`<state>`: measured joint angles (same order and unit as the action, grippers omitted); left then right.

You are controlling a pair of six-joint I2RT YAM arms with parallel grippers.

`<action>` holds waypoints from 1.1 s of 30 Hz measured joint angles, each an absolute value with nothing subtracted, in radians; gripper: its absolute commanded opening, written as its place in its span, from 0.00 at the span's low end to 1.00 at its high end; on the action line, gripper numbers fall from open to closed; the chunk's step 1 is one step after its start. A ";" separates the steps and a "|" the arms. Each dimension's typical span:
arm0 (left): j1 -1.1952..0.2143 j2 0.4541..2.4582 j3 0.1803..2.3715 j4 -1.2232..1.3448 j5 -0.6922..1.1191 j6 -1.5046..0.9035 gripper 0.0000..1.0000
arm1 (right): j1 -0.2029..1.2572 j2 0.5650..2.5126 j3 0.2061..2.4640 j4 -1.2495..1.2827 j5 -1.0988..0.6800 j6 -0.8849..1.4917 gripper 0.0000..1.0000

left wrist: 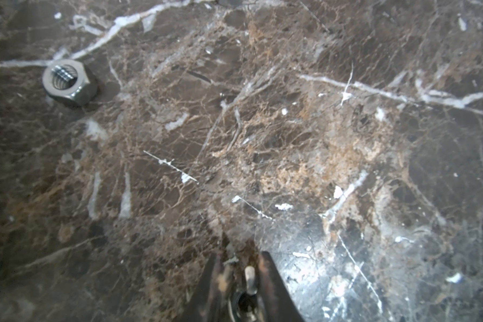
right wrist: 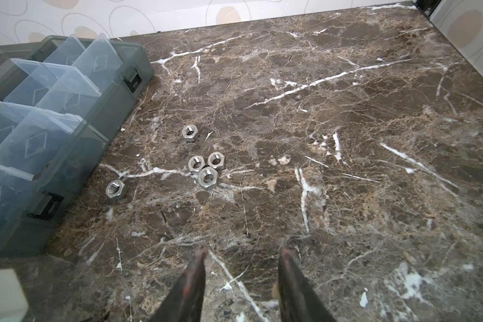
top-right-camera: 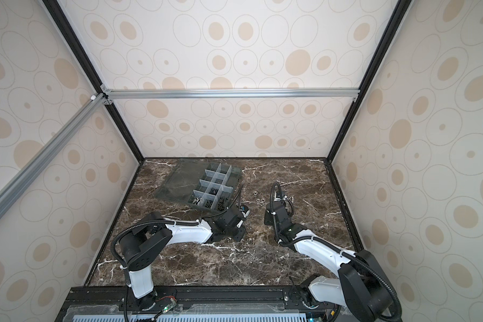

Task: Sort the screws and nuts into containers
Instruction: Pick up the nut at the center of the table.

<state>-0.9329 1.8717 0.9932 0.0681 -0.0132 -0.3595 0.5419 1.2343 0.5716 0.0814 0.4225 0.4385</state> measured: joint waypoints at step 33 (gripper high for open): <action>-0.539 1.605 1.058 -0.092 -0.119 -0.240 0.00 | 0.542 1.285 0.671 0.075 0.362 0.401 0.45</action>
<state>-0.5388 1.6051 1.0584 -0.0921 -0.1192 -0.2398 0.5415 1.2846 0.6708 0.0750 0.3622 0.4007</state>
